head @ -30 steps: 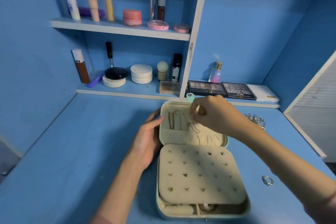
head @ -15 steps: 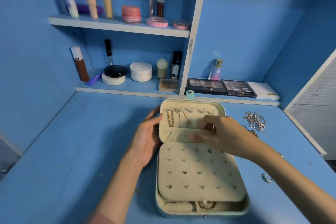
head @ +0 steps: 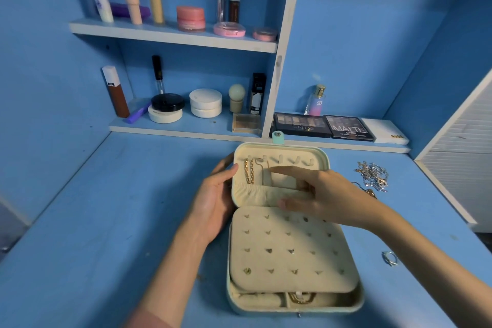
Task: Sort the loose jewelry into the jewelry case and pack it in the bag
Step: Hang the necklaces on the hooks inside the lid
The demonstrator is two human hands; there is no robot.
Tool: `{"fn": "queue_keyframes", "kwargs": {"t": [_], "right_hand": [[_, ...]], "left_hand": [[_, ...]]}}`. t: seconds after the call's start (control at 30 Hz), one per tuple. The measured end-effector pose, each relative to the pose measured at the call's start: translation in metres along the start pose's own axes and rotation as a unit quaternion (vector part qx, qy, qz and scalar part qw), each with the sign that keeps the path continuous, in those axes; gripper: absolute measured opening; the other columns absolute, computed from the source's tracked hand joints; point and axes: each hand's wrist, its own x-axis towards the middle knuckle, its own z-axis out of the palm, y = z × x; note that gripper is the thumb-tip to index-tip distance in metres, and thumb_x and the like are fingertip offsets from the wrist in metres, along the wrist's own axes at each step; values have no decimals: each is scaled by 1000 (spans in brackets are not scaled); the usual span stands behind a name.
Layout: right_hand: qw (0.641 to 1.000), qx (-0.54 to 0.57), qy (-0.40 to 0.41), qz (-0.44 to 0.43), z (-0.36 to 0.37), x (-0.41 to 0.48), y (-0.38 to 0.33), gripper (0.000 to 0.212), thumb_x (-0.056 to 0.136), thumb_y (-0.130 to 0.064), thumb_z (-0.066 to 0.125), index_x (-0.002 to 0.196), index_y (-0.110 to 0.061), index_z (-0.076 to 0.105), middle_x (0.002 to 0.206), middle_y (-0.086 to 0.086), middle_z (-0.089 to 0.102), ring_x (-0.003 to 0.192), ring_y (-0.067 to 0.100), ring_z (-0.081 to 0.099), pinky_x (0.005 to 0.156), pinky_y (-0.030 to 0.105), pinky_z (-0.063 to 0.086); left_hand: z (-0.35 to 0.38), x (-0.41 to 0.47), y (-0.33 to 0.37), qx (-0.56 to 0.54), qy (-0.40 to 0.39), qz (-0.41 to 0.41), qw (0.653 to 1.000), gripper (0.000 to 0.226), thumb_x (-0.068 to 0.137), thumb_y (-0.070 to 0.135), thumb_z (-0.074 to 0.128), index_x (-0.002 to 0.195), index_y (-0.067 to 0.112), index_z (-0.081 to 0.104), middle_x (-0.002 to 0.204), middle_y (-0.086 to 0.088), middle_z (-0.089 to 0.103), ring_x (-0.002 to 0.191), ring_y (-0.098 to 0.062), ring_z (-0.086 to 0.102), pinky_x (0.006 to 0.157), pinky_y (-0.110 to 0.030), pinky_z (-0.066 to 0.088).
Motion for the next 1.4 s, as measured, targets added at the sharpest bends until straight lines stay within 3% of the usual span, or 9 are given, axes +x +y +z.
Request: {"fn": "queue_keyframes", "kwargs": {"t": [0.17,0.33,0.43,0.53,0.63,0.77,0.97,1.27,1.4], "right_hand": [[1000,-13,-9,2,1,1,0,34,83,-49,62,117,-44,61,62,-39,46,68,-21,45,66,3,34],[1000,-20,-8,-12,2,3,2,51,83,-52,60,130,-54,42,55,-10,44,57,-1,44,58,12,36],[999,-31,-19,-15,2,4,2,40,84,-53,59,123,-57,49,65,-26,57,63,-4,47,62,13,36],[999,-39,-22,-11,2,5,4,34,84,-55,58,117,-56,55,90,-17,67,75,1,52,73,17,39],[999,-29,-31,-18,0,4,2,36,85,-52,59,119,-58,50,63,-28,57,64,-7,48,63,11,36],[998,-59,-25,-6,1,6,1,59,84,-56,56,136,-56,28,60,-7,41,56,1,37,54,15,30],[998,-60,-22,-13,2,4,2,52,83,-57,57,131,-56,37,54,-8,41,55,0,42,55,14,33],[997,-68,-21,-15,3,5,4,55,84,-55,57,133,-56,31,60,-8,45,57,2,41,54,15,29],[999,-33,-4,-10,-2,3,6,42,86,-45,60,127,-43,48,68,-7,50,59,5,45,57,16,35]], "left_hand": [[0,0,0,-2,11,0,1000,55,77,16,55,132,12,54,119,-12,67,101,-24,64,81,-35,52],[1,0,0,4,12,1,1000,54,78,16,54,132,12,54,118,-11,68,101,-22,64,80,-34,51],[1,0,0,1,15,0,1000,54,78,16,54,132,12,54,119,-12,67,102,-23,64,81,-35,51],[1,0,0,-1,13,1,1000,54,77,16,55,132,12,54,120,-13,66,102,-24,64,81,-35,51],[1,0,0,2,10,2,1000,54,77,16,55,131,13,55,116,-11,69,98,-22,65,78,-34,52],[1,0,0,1,11,1,1000,53,78,15,55,132,13,55,111,-10,70,98,-23,64,79,-35,52],[1,0,0,3,6,0,1000,54,78,16,54,131,13,55,112,-10,70,99,-23,65,80,-35,52],[2,-2,1,7,11,2,1000,51,79,15,54,131,13,55,113,-9,70,98,-22,66,81,-36,52],[2,-2,2,9,11,3,1000,51,79,16,54,130,14,56,110,-8,71,95,-20,67,77,-33,53]]}}
